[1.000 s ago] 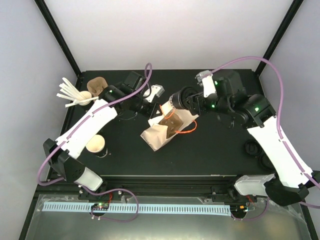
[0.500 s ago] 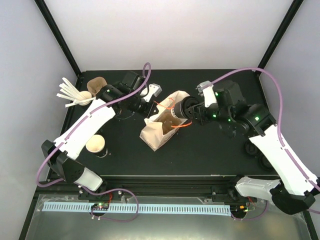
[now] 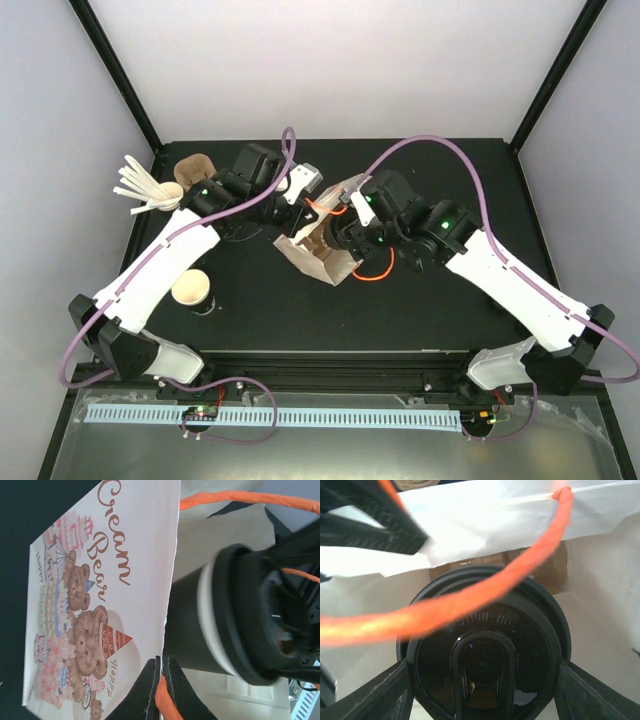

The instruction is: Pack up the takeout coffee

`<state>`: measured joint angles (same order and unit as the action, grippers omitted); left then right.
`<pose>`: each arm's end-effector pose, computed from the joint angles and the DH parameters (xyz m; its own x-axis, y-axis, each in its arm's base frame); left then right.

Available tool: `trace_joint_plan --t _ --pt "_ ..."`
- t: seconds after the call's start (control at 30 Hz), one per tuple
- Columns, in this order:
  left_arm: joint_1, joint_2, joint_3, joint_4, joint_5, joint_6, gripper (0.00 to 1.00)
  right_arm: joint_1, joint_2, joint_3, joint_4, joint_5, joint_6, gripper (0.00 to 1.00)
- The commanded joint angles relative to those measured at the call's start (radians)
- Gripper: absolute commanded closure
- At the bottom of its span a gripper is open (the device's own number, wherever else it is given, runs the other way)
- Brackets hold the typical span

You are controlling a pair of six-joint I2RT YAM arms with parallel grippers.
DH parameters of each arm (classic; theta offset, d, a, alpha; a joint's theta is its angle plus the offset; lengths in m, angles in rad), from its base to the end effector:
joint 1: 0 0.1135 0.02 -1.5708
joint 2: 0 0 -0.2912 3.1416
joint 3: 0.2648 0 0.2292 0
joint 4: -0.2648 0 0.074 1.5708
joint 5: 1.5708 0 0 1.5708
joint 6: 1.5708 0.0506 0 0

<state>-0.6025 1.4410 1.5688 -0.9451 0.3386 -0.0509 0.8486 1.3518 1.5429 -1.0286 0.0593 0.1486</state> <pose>0.2190 -0.1710 0.4012 -0.6368 0.3798 -0.6710 0.6903 0.6685 -0.2767 0.1648 0.1825 0.4061 -0.5927 -0.4492 -0.6685 -0.6421 0.7646 0.0555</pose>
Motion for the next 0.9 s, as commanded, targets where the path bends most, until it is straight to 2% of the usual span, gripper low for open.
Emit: trace_joint_plan --t 0.0,0.27,0.33,0.4,0.47,0.67,0.87 --pt "-0.012 -0.08 -0.049 0.133 0.047 0.048 0.99 0.026 0.039 -0.035 0.108 0.114 -0.062 0.6" --pt "-0.016 -0.186 -0.183 0.295 0.055 0.006 0.98 0.09 0.056 -0.162 0.24 0.242 -0.07 0.6" --pt "-0.017 -0.212 -0.224 0.344 0.065 -0.021 0.98 0.089 0.047 -0.208 0.273 0.334 -0.036 0.61" --pt "-0.016 -0.226 -0.246 0.366 0.07 -0.044 0.98 0.085 0.053 -0.228 0.258 0.444 0.015 0.65" --pt "-0.017 -0.229 -0.254 0.37 0.076 -0.057 0.99 0.072 0.057 -0.238 0.234 0.486 0.061 0.67" --pt "-0.016 -0.209 -0.262 0.363 0.101 -0.087 0.98 0.017 -0.015 -0.308 0.29 0.413 0.109 0.66" --pt "-0.016 -0.205 -0.289 0.38 0.135 -0.13 0.98 -0.141 -0.028 -0.339 0.319 0.244 0.197 0.67"
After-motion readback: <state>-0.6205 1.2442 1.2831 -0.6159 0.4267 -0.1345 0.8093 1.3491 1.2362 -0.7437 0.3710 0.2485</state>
